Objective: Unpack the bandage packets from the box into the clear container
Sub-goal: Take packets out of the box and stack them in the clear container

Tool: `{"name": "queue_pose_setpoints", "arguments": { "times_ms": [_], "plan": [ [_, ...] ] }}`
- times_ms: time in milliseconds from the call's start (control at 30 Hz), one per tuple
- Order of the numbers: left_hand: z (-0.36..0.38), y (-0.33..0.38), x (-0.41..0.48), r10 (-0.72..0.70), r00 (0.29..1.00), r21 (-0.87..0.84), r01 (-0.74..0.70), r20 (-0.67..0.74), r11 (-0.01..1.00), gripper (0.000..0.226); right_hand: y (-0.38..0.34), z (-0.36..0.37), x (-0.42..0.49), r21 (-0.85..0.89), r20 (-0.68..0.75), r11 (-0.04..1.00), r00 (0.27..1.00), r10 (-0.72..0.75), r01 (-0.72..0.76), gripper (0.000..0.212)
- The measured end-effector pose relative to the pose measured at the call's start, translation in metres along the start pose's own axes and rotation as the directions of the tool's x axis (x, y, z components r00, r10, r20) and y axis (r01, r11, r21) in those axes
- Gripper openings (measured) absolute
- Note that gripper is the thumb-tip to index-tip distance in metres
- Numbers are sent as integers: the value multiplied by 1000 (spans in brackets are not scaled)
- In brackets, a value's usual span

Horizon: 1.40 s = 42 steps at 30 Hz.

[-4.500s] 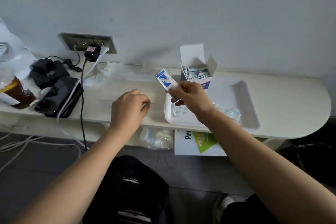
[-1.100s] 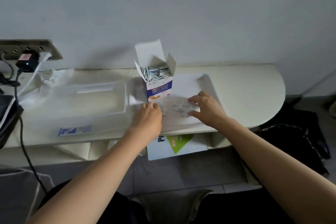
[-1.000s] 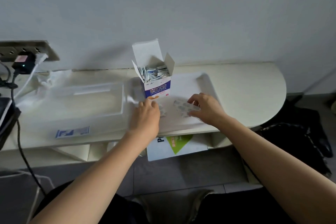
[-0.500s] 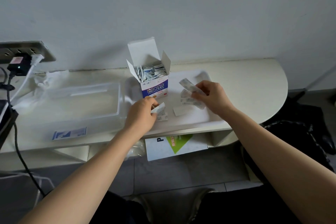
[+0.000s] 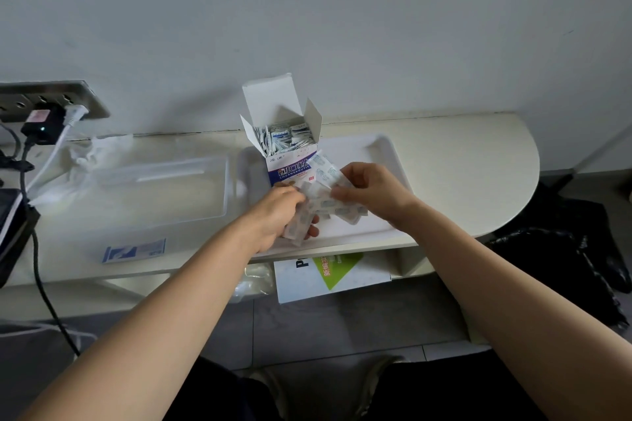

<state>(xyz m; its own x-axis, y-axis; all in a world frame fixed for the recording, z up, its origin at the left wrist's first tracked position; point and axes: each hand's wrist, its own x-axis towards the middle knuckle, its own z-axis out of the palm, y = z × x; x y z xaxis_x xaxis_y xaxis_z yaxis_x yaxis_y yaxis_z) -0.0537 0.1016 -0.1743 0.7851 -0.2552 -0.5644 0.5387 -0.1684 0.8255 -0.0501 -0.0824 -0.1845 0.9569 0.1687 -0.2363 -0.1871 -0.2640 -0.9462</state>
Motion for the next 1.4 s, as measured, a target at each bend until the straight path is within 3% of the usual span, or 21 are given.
{"name": "queue_pose_setpoints", "arguments": {
  "times_ms": [100, 233, 367, 500, 567, 733, 867, 933, 1000, 1067, 1233, 1333, 1400],
  "plan": [
    [0, 4, -1, -51, 989, -93, 65, 142, 994, 34, 1, 7, 3, -32, -6, 999, 1000, -7, 7, 14],
    [5, -5, 2, 48, 999, 50, -47, -11, 998, 10, 3, 12, 5, -74, -28, 997, 999, -14, 12, 9],
    [4, -12, 6, 86, 992, 36, -83, -89, 996, 14, -2, 3, 1, -84, -125, 996, 991, -39, 28, 17],
    [3, -14, 9, 99, 984, 3, -99, -146, 995, 12, -3, -7, -7, -225, 79, 974, 997, 15, 3, 11],
    [3, -14, 10, 96, 984, -17, -99, -151, 995, 14, 2, -5, -7, -310, 95, 951, 995, 15, 15, 8],
    [2, -11, 6, 51, 992, -162, -69, -114, 984, 15, 7, -4, -6, -268, 7, 962, 999, -52, 52, 20],
    [0, -11, 7, -6, 995, -234, -16, -96, 972, 13, 7, -9, -7, -277, -43, 959, 996, -79, 64, 7],
    [-2, -12, 8, 8, 995, -249, -33, -104, 968, 17, 7, -14, -8, -174, -143, 984, 988, -54, 29, 10],
    [-3, -14, 8, 66, 992, -220, -87, -104, 971, 17, 6, -21, -8, 52, -173, 999, 985, 21, -12, 13],
    [-4, -16, 6, 132, 988, -162, -144, -79, 976, 18, 5, -25, -7, 223, -82, 970, 989, 119, -98, 12],
    [0, -14, 3, 255, 967, -55, -254, 12, 966, 19, 2, -16, -3, 243, 156, 915, 944, 291, -322, 11],
    [-1, -13, 3, 342, 940, 38, -342, 16, 939, 16, -3, -14, -6, 329, 350, 841, 882, 314, -430, 22],
    [-2, -14, 3, 379, 925, 90, -379, 13, 921, 20, -3, -14, -7, 335, 397, 834, 869, 295, -437, 22]
  ]
}}
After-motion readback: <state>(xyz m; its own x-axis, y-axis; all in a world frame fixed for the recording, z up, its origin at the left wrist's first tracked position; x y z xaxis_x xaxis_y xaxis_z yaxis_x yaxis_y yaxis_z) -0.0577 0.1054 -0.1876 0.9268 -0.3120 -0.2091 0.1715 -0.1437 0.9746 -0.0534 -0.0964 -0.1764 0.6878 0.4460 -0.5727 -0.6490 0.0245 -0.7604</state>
